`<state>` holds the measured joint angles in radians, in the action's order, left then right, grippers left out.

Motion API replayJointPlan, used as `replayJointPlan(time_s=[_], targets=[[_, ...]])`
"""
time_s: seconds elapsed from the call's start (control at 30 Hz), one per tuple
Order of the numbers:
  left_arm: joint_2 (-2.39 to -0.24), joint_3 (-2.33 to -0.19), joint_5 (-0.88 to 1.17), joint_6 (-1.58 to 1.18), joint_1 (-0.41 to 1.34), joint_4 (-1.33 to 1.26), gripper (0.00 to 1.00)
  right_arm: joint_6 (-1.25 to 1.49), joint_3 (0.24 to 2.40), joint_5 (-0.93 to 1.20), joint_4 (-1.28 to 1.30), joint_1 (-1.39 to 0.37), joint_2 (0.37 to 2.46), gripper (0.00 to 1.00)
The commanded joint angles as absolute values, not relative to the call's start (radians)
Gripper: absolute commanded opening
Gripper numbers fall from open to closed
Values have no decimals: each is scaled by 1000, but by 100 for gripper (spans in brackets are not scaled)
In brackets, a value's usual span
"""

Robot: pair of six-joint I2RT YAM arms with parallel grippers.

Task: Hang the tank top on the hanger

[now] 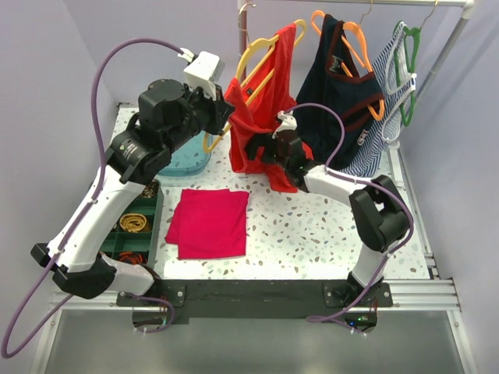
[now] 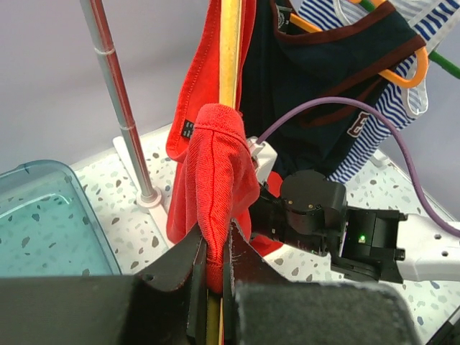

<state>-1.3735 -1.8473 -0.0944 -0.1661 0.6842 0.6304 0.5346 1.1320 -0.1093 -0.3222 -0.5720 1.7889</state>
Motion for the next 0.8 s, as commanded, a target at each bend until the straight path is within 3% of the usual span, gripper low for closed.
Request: replayJointPlan(time_s=[0.0, 0.17, 0.57, 0.77], targets=[[-1361, -1859, -112, -186, 684, 571, 0, 563, 1121, -86, -394, -571, 1786, 96], [-1434, -1911, -127, -192, 686, 600, 0, 571, 1118, -86, -379, -572, 1786, 96], [-1779, -2377, -172, -172, 683, 733, 0, 589, 1092, -75, -330, -584, 1710, 95], [-1815, -2370, -206, -169, 669, 663, 0, 581, 1077, -68, -299, -597, 1674, 95]])
